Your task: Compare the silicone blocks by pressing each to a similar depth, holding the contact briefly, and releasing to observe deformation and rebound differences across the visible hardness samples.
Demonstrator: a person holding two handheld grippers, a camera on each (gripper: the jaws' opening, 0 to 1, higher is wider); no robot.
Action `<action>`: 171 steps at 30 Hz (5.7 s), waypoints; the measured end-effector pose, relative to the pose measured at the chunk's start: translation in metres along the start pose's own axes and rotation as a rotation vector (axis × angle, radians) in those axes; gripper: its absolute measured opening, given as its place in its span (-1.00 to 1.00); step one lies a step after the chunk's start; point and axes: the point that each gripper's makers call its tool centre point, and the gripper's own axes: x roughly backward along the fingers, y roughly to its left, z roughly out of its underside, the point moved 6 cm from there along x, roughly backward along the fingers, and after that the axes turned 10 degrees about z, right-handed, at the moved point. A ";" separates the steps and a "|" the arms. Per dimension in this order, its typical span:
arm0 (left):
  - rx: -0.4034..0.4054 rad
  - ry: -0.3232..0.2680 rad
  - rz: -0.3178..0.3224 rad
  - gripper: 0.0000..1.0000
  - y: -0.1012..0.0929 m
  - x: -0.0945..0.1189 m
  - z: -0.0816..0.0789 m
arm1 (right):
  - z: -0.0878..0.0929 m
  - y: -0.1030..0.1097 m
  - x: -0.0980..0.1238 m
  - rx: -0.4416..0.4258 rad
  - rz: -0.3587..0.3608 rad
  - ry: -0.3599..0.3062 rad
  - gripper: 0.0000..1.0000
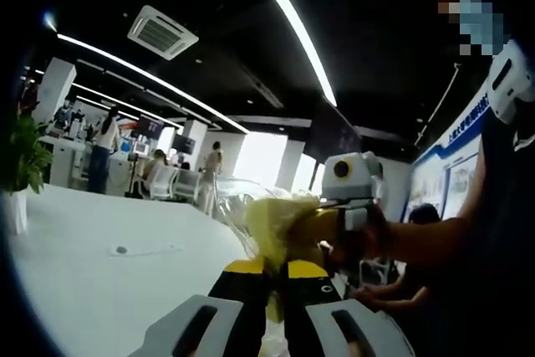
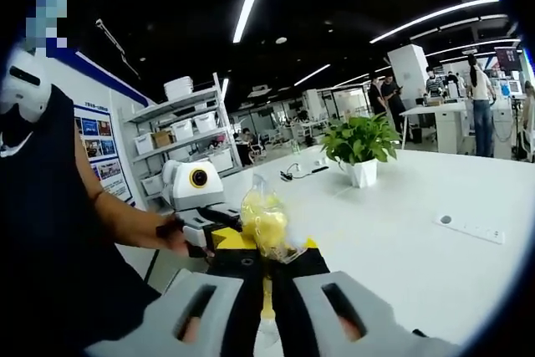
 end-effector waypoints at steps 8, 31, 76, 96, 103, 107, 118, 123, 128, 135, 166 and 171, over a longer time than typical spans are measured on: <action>-0.019 0.000 -0.014 -0.95 0.000 0.001 -0.001 | -0.001 0.000 -0.001 0.026 0.007 -0.008 -1.00; -0.004 0.020 -0.022 -0.97 0.004 0.002 0.000 | 0.001 -0.003 -0.005 0.015 -0.004 0.003 -1.00; 0.083 -0.015 -0.050 -0.98 0.012 0.007 -0.012 | -0.022 -0.031 0.006 0.085 0.191 -0.179 0.93; 0.237 0.060 -0.075 -0.98 0.031 0.004 -0.018 | 0.011 -0.056 0.089 0.076 0.394 -0.177 0.93; 0.265 0.086 -0.092 -0.98 0.035 0.004 -0.017 | 0.032 -0.063 0.120 0.054 0.475 -0.160 0.93; 0.300 0.103 -0.097 -0.98 0.040 0.002 -0.012 | 0.048 -0.067 0.134 0.048 0.521 -0.139 0.93; 0.344 0.176 -0.123 -0.98 0.047 0.004 -0.001 | 0.069 -0.073 0.164 0.098 0.608 -0.087 0.93; 0.370 0.187 -0.132 -0.98 0.050 0.006 0.001 | 0.087 -0.074 0.174 0.085 0.641 -0.067 0.93; 0.414 0.187 -0.152 -0.98 0.055 0.010 0.004 | 0.100 -0.072 0.183 0.073 0.662 -0.045 0.93; 0.477 0.235 -0.204 -0.98 0.069 0.017 0.020 | 0.103 -0.072 0.187 0.060 0.685 -0.066 0.93; 0.653 0.389 -0.265 -0.98 0.106 0.033 0.102 | 0.146 -0.069 0.196 0.069 0.692 0.024 0.93; 0.679 0.401 -0.268 -0.98 0.110 0.035 0.113 | 0.152 -0.069 0.195 0.064 0.687 0.035 0.93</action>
